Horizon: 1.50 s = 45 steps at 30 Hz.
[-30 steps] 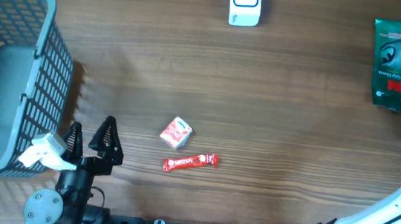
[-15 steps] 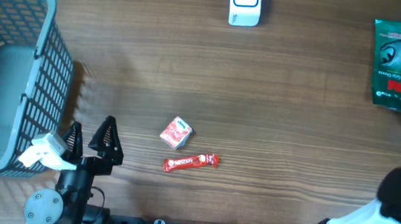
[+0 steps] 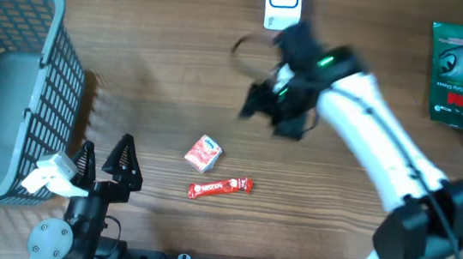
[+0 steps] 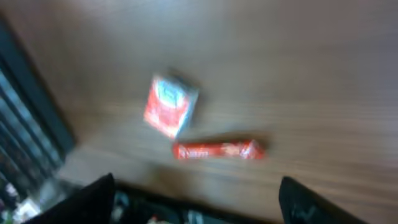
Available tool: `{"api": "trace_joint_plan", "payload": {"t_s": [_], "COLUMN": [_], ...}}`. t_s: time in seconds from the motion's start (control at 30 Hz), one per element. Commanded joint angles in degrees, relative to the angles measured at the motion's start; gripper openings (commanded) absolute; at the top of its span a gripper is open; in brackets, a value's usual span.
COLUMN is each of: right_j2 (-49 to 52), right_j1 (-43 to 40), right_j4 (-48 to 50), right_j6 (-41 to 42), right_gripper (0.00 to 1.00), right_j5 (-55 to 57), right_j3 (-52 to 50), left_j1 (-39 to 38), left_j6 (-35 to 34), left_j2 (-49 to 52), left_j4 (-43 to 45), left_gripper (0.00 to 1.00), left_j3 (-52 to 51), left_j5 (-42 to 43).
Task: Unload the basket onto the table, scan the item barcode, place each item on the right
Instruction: 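Reach the right gripper to the small red-white box and grasp it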
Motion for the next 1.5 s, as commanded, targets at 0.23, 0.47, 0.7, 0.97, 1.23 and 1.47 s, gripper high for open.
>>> {"api": "trace_joint_plan", "payload": {"t_s": [0.23,0.47,0.7,0.97,1.23,1.47], "right_j2": [1.2,9.6,14.5,11.8,5.7,5.3], "right_j1": [12.5,13.0,13.0,8.2,-11.3,-12.6], "right_j4": [38.1,38.8,40.2,40.7,16.2,-25.3], "right_j6": [18.7,22.3,23.6,-2.0,-75.0,-122.2], "right_gripper": [0.74,0.66,0.26,0.04,0.04,0.05], "right_j5": [1.2,7.9,6.2,-5.4,-59.5,-55.3], "right_j3": [-22.8,-22.9,-22.9,-21.1,-21.0,-21.0], "left_j1": [-0.3,-0.3,-0.3,-0.3,-0.3,-0.3], "left_j6": [0.4,0.4,0.4,0.4,0.4,0.4], "left_j2": [-0.2,-0.2,-0.2,-0.2,-0.2,-0.2], "left_j4": [0.1,0.2,0.2,0.2,0.2,0.1], "left_gripper": [1.0,1.0,1.0,1.0,1.0,1.0], "left_j3": [-0.3,-0.3,-0.3,-0.3,-0.3,-0.3], "left_j5": [0.7,0.7,0.7,0.7,0.7,0.7]}}
